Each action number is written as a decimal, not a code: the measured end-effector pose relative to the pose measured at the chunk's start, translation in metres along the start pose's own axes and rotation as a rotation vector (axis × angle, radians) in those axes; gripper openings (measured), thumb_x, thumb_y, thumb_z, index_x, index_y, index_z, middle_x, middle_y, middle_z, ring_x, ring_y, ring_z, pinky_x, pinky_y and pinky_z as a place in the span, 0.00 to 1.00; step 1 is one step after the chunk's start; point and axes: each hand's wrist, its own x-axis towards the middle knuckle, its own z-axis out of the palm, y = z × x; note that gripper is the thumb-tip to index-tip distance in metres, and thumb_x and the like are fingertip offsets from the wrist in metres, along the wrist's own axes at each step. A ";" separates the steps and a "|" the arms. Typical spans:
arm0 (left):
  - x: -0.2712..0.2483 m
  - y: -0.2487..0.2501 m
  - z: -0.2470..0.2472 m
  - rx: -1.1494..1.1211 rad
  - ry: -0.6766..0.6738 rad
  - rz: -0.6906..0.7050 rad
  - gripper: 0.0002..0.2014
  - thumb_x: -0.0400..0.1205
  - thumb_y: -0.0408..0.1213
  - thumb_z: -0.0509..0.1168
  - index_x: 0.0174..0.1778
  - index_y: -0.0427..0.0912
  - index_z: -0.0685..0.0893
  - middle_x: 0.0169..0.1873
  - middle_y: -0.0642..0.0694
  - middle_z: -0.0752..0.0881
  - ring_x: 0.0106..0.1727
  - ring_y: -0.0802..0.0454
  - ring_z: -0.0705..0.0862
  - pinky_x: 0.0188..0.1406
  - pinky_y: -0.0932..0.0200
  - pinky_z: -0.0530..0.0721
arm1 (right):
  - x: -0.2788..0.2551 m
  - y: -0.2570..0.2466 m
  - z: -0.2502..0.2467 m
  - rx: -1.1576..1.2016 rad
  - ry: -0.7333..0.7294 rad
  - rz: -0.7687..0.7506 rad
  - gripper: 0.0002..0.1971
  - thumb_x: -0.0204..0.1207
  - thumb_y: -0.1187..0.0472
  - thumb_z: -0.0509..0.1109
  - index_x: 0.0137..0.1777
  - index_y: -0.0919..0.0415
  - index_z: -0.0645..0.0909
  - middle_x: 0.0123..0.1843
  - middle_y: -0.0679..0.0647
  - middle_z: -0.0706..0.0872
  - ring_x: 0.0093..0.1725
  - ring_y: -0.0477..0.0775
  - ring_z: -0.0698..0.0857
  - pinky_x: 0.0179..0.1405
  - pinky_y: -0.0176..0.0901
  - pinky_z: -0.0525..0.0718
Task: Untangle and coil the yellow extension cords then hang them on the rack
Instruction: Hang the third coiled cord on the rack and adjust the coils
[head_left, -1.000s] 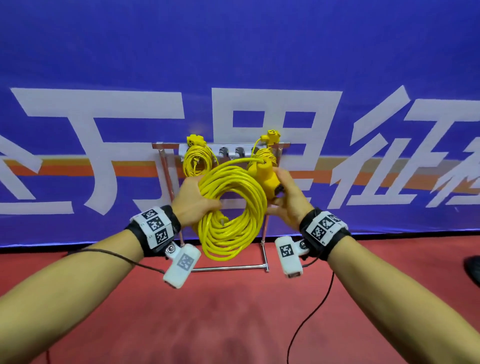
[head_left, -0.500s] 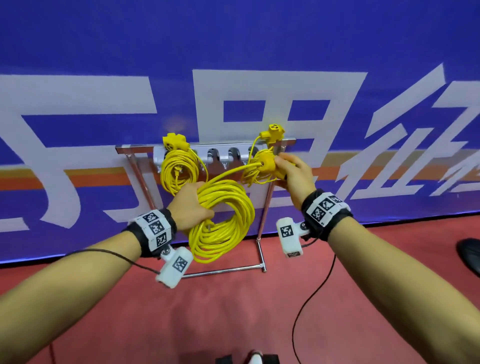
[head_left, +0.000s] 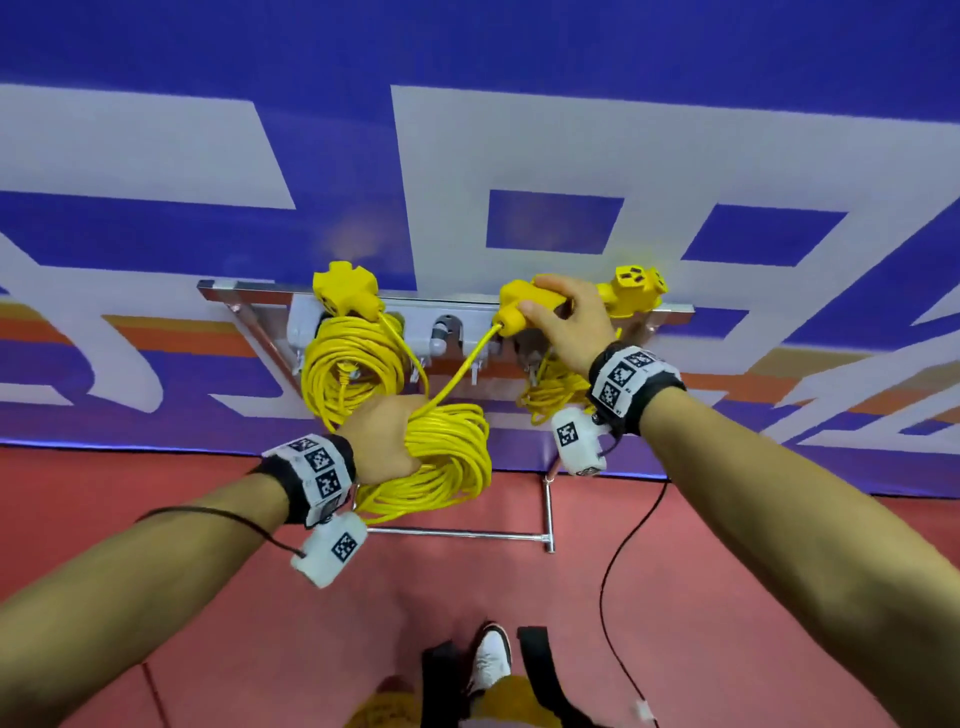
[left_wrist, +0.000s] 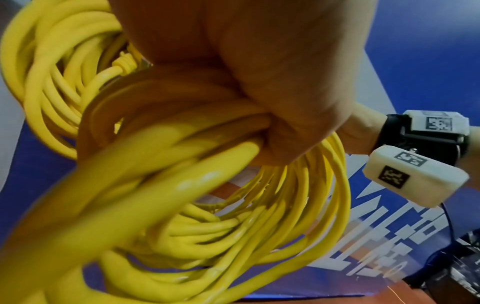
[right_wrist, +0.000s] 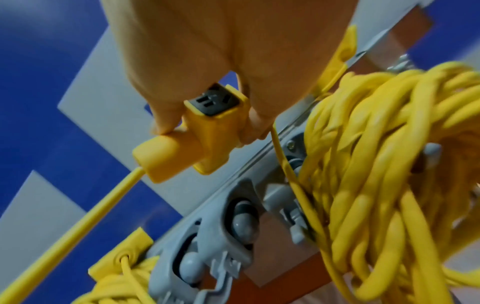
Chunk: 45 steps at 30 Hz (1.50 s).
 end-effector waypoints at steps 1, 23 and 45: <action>0.004 -0.003 0.001 0.019 -0.011 0.008 0.16 0.63 0.46 0.74 0.43 0.49 0.79 0.33 0.54 0.85 0.39 0.44 0.86 0.36 0.52 0.81 | 0.008 0.003 0.004 -0.038 -0.027 -0.027 0.28 0.72 0.41 0.74 0.68 0.56 0.83 0.68 0.62 0.79 0.72 0.60 0.74 0.74 0.48 0.70; 0.053 -0.016 -0.022 -0.173 0.121 0.021 0.26 0.59 0.53 0.73 0.54 0.53 0.86 0.41 0.56 0.90 0.43 0.51 0.88 0.44 0.54 0.86 | 0.042 0.003 -0.016 -0.956 -0.324 -0.476 0.32 0.71 0.42 0.76 0.74 0.51 0.76 0.77 0.58 0.75 0.71 0.68 0.74 0.58 0.62 0.75; 0.062 -0.012 0.000 -0.422 0.207 0.137 0.21 0.64 0.45 0.77 0.51 0.45 0.85 0.44 0.51 0.90 0.45 0.54 0.89 0.44 0.55 0.87 | -0.020 -0.001 0.010 -0.418 -0.494 -0.255 0.60 0.50 0.20 0.71 0.81 0.54 0.67 0.72 0.52 0.77 0.70 0.53 0.77 0.70 0.50 0.76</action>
